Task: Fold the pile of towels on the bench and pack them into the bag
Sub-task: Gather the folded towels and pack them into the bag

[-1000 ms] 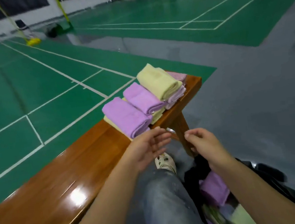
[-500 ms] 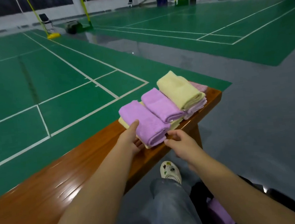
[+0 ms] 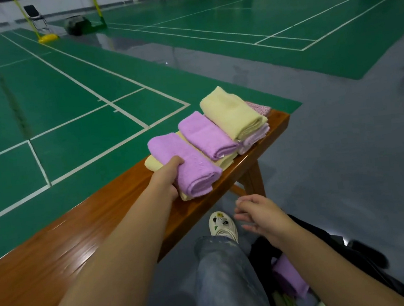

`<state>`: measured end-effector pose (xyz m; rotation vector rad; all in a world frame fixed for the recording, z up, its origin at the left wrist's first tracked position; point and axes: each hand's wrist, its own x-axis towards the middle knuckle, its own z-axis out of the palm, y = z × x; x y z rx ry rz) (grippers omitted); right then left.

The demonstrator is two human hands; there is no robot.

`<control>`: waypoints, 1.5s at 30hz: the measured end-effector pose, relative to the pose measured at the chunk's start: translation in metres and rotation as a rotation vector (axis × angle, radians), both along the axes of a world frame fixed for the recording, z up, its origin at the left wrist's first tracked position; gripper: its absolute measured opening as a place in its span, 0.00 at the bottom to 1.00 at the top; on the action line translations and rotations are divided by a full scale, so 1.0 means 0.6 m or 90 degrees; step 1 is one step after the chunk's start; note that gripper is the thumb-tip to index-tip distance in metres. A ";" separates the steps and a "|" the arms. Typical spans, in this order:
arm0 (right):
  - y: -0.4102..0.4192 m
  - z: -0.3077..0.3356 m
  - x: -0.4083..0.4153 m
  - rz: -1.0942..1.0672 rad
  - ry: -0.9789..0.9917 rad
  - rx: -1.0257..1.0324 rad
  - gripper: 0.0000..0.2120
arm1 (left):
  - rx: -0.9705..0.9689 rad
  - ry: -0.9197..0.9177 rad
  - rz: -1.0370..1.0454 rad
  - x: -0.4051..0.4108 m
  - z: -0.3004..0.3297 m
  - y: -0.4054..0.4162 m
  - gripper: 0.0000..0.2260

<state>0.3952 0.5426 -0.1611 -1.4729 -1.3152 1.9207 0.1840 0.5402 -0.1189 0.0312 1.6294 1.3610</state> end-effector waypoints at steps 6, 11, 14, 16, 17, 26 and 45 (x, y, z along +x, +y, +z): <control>-0.034 -0.020 0.000 0.009 0.086 -0.168 0.20 | 0.163 -0.051 -0.056 0.037 0.053 -0.091 0.18; -0.072 -0.044 0.002 0.013 0.158 -0.303 0.31 | 0.238 -0.100 -0.209 0.091 0.085 -0.161 0.33; -0.079 -0.030 0.031 -0.057 0.293 -0.294 0.21 | 0.187 -0.077 -0.257 0.137 0.081 -0.175 0.29; -0.073 -0.017 0.068 -0.108 0.376 -0.259 0.18 | 0.156 -0.080 -0.293 0.167 0.067 -0.172 0.32; -0.066 -0.013 0.086 -0.125 0.387 -0.230 0.20 | 0.139 -0.078 -0.314 0.181 0.057 -0.168 0.30; -0.008 -0.055 0.245 -0.184 0.271 -0.102 0.45 | -0.021 -0.039 -0.550 0.322 -0.084 -0.083 0.23; -0.054 -0.377 0.458 -0.479 0.150 -0.405 0.38 | -0.261 -0.355 -0.215 0.414 -0.414 0.099 0.31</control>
